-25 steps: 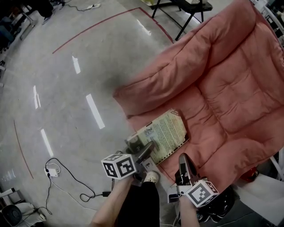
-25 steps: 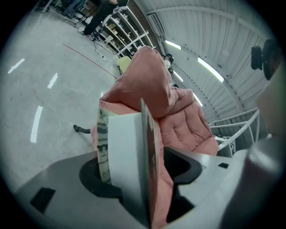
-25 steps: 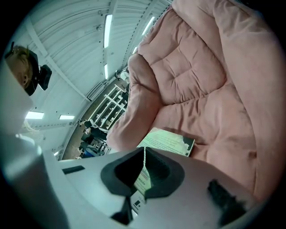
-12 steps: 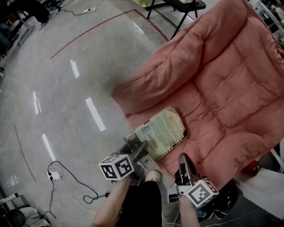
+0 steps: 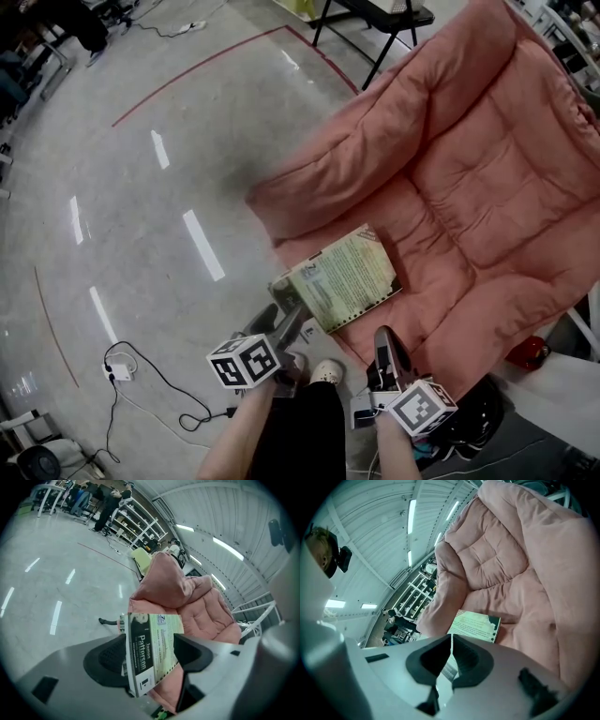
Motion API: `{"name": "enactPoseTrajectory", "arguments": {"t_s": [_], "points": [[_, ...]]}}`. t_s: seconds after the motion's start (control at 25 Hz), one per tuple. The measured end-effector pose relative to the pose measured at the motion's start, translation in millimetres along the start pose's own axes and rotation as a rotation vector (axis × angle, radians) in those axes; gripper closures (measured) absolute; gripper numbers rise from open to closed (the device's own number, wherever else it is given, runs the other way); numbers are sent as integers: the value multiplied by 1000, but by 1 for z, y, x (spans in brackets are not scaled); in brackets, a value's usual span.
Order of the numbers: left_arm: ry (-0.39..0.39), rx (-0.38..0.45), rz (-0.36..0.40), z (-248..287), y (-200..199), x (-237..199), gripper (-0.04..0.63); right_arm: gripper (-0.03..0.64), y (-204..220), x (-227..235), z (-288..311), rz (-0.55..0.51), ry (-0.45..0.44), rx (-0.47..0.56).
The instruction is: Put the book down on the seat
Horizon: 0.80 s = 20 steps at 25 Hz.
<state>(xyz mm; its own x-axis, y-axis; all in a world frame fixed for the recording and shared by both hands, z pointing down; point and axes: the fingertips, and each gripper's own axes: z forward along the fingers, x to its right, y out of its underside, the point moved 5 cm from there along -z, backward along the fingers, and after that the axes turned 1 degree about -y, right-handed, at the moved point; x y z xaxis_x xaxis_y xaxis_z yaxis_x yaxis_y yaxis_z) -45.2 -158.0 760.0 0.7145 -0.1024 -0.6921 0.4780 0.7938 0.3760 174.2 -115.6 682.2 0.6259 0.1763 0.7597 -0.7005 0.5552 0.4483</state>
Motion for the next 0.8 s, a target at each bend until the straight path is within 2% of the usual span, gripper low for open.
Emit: {"name": "enactPoseTrajectory", "arguments": {"t_s": [0.2, 0.24, 0.32, 0.4, 0.56, 0.8], "points": [[8, 1, -2, -9, -3, -1, 278, 603, 8, -10, 0, -3, -11, -15], [9, 9, -2, -13, -5, 0, 309, 603, 9, -12, 0, -5, -11, -19], [-1, 32, 17, -20, -11, 3, 468, 603, 8, -18, 0, -12, -14, -27], [1, 40, 54, -28, -17, 11, 535, 603, 5, -26, -1, -22, -13, -35], [53, 36, 98, -46, -30, 34, 577, 603, -3, -48, -7, -18, -21, -36], [132, 31, 156, -83, -49, 80, 584, 604, -17, -91, -26, 3, -50, -19]]}}
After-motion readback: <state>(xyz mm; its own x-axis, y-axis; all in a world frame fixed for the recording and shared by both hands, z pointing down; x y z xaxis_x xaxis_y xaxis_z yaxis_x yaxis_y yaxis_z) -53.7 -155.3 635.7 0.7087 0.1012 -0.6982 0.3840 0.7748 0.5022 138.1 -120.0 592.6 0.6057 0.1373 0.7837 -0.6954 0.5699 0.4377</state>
